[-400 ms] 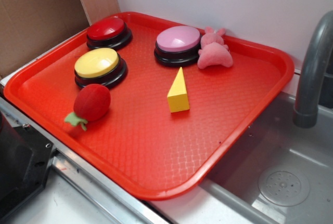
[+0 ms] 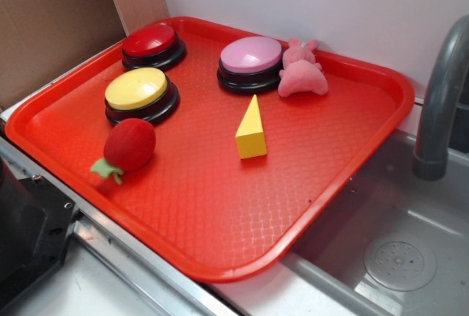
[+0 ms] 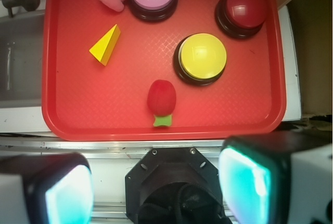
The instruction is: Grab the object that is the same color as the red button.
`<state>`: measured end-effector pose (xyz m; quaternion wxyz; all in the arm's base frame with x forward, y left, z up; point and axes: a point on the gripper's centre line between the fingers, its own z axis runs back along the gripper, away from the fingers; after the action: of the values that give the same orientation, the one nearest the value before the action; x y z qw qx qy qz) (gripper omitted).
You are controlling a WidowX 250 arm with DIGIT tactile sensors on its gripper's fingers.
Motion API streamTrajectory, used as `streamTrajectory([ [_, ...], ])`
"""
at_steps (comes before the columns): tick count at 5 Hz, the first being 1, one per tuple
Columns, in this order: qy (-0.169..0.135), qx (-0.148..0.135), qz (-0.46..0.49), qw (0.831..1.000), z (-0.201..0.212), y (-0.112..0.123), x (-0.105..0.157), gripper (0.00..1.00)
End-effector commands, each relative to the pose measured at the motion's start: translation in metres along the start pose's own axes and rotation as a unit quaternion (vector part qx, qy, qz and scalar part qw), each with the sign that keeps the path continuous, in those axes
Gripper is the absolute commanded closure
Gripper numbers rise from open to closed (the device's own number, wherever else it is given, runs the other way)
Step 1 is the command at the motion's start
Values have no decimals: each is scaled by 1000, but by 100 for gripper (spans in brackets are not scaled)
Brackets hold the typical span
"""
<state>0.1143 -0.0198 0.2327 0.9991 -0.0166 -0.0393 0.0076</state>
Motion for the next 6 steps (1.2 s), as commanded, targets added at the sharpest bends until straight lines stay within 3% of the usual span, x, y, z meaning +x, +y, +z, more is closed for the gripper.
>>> streamTrajectory([
  [1,-27,0,35,999,-14,18,11,0],
  [2,-35,-2,48,998,-28,28,17,0],
  [3,-40,0,55,998,-71,33,31,0],
  [5,2,-26,74,997,-145,32,33,0],
  [6,12,-10,82,997,-175,29,32,0],
])
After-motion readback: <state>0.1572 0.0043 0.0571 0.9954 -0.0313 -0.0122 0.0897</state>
